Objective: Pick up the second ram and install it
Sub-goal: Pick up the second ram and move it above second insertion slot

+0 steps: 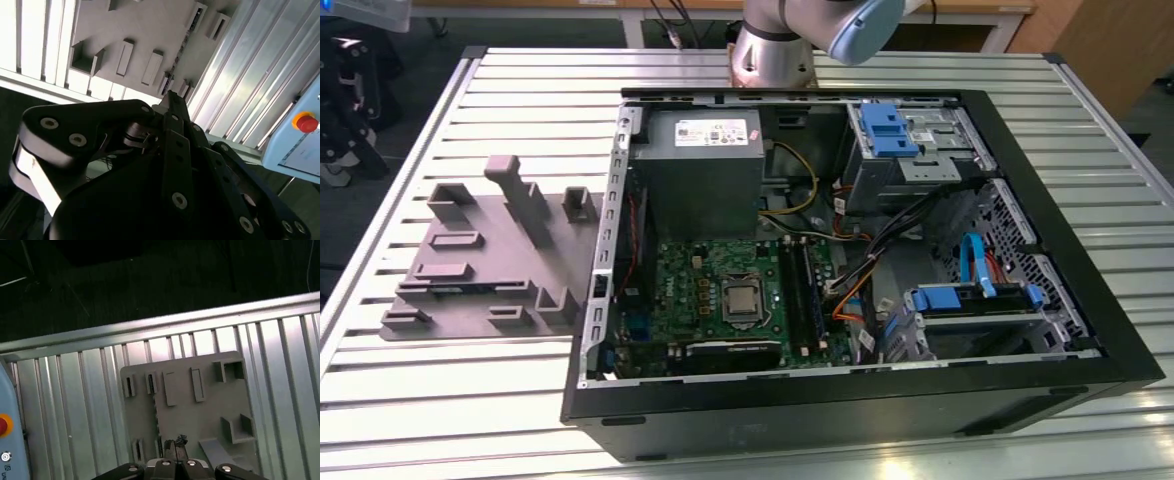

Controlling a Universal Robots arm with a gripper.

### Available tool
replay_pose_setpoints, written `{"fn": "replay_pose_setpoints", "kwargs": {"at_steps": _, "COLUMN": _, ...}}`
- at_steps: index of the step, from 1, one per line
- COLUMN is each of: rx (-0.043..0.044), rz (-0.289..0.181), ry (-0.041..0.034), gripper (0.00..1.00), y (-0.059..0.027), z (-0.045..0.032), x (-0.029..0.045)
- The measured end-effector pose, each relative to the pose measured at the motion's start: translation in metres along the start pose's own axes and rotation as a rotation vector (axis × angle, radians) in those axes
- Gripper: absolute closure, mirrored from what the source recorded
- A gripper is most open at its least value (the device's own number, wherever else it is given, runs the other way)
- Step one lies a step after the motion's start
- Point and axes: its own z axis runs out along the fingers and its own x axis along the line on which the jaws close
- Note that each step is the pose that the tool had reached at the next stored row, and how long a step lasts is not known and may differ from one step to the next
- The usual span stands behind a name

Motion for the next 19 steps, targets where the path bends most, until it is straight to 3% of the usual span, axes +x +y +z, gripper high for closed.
{"fn": "replay_pose_setpoints", "kwargs": {"at_steps": 7, "rx": 0.0001, "rz": -0.113, "ry": 0.0013, "gripper": 0.89, "y": 0.0001, "z": 0.0019, "x": 0.0001}}
{"fn": "replay_pose_setpoints", "kwargs": {"at_steps": 10, "rx": 0.0006, "rz": -0.118, "ry": 0.0012, "gripper": 0.83, "y": 0.0004, "z": 0.0020, "x": 0.0003}}
{"fn": "replay_pose_setpoints", "kwargs": {"at_steps": 12, "rx": 0.0008, "rz": -0.119, "ry": 0.0013, "gripper": 0.71, "y": 0.0004, "z": 0.0019, "x": 0.0003}}
{"fn": "replay_pose_setpoints", "kwargs": {"at_steps": 13, "rx": 0.0009, "rz": -0.119, "ry": 0.0013, "gripper": 0.71, "y": 0.0004, "z": 0.0019, "x": 0.0003}}
{"fn": "replay_pose_setpoints", "kwargs": {"at_steps": 17, "rx": 0.0011, "rz": -0.119, "ry": 0.0012, "gripper": 0.53, "y": 0.0004, "z": 0.0030, "x": 0.0003}}
{"fn": "replay_pose_setpoints", "kwargs": {"at_steps": 19, "rx": 0.0014, "rz": -0.119, "ry": 0.0009, "gripper": 0.53, "y": 0.0007, "z": 0.0051, "x": 0.0005}}
